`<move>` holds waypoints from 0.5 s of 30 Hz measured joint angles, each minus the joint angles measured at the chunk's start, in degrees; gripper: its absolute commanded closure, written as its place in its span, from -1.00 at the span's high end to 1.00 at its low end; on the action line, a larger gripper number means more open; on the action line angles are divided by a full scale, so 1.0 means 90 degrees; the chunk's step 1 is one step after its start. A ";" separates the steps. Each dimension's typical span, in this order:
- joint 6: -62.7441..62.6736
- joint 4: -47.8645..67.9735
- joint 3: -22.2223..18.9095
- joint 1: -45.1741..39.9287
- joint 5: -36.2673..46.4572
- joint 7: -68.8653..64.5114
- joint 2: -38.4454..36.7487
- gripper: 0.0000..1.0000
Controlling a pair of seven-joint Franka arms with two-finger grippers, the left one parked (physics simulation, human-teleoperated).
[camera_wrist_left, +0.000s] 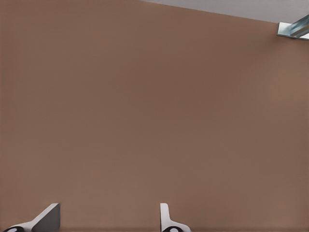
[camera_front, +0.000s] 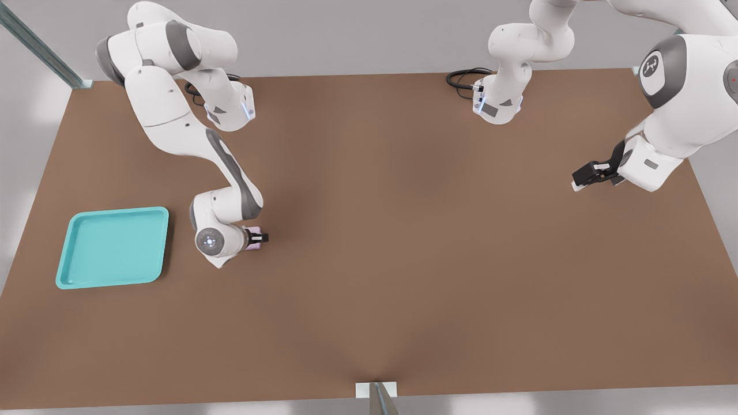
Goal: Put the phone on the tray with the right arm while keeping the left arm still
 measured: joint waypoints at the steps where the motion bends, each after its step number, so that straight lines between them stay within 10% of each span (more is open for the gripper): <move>1: 0.0004 0.0000 0.0003 -0.0003 0.0002 -0.0020 0.0020 1.00; 8: 0.0032 0.0041 0.0007 -0.0019 0.0006 -0.0133 0.0133 1.00; 15: 0.0117 0.0058 0.0007 -0.0038 0.0036 -0.0226 0.0169 0.51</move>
